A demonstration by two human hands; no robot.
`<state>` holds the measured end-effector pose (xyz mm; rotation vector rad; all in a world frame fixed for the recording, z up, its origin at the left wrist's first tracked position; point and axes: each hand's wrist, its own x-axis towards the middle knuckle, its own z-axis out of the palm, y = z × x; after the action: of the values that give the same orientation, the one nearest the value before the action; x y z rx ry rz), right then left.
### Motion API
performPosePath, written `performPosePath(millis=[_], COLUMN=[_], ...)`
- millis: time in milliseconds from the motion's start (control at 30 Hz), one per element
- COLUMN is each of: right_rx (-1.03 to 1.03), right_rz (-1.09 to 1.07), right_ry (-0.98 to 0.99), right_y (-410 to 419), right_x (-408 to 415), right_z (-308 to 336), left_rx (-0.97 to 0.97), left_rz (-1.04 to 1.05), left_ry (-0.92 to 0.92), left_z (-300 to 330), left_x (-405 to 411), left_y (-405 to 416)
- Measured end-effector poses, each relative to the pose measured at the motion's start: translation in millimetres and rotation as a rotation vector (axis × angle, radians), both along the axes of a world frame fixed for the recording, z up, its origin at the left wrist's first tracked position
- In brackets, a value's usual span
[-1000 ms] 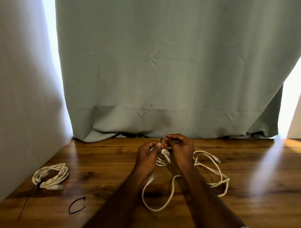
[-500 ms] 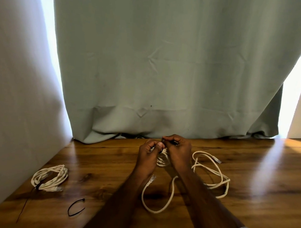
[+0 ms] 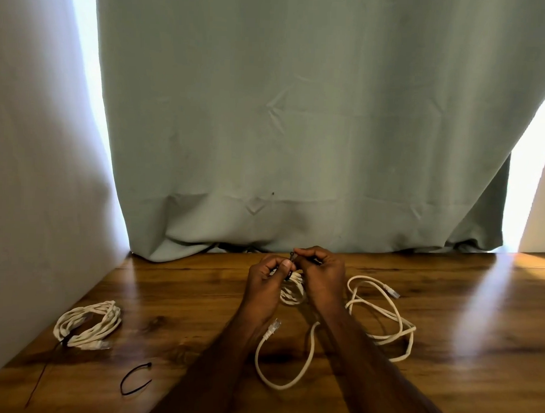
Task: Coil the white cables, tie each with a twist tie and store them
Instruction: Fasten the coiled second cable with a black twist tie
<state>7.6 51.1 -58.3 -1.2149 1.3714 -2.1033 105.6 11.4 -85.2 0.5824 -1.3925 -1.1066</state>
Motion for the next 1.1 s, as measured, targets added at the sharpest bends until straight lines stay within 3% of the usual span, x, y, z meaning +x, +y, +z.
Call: performPosePath(millis=[733,1100], right_rx=[-0.017,-0.056], right_rz=[0.057,0.018], right_ry=[0.047,0.195], right_y=[-3.5,-4.0], right_x=[1.2,7.6], right_z=[-4.2,-8.5], left_rx=[0.102,0.215], left_rz=[-0.008,0.048], left_ry=[0.044,0.1], left_z=[3.3,5.1], left_x=[4.5,5.0], left_y=[4.6,3.5])
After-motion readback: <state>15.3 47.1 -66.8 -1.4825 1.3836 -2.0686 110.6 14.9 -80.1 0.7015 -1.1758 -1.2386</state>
